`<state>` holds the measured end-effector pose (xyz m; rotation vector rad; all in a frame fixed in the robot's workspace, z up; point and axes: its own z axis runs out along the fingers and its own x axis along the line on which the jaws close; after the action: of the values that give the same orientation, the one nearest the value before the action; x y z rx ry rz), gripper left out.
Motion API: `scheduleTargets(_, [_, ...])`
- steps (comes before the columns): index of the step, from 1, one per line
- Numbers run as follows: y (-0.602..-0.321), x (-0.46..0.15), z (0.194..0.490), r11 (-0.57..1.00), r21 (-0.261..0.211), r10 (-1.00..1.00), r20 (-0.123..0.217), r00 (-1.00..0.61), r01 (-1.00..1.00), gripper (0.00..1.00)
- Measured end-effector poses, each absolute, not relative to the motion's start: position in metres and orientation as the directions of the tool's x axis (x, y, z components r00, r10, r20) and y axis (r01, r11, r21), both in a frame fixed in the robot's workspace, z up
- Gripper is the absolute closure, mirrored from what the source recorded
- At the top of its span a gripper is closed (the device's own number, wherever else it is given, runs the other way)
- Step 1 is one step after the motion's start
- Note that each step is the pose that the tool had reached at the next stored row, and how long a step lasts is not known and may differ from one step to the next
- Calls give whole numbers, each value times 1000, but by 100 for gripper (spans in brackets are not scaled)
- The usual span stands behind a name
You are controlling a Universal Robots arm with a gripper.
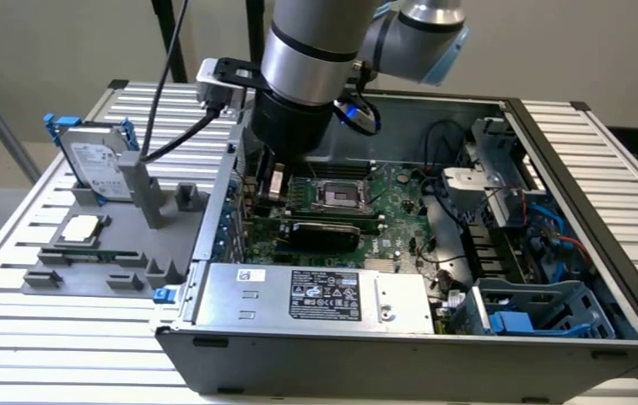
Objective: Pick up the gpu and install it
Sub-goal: 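Press down on the gpu until it lock into place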
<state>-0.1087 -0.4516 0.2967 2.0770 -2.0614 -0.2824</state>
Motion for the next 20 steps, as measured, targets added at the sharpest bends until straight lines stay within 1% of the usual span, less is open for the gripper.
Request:
scheduleTargets(2, [-451,-109,297,-5,284,-1000,11,8,-959,89])
scheduleTargets(6, [-451,-109,297,1,286,-1000,25,7,-958,89])
scheduleTargets(20, [-448,-113,293,53,289,-998,33,-45,-956,89])
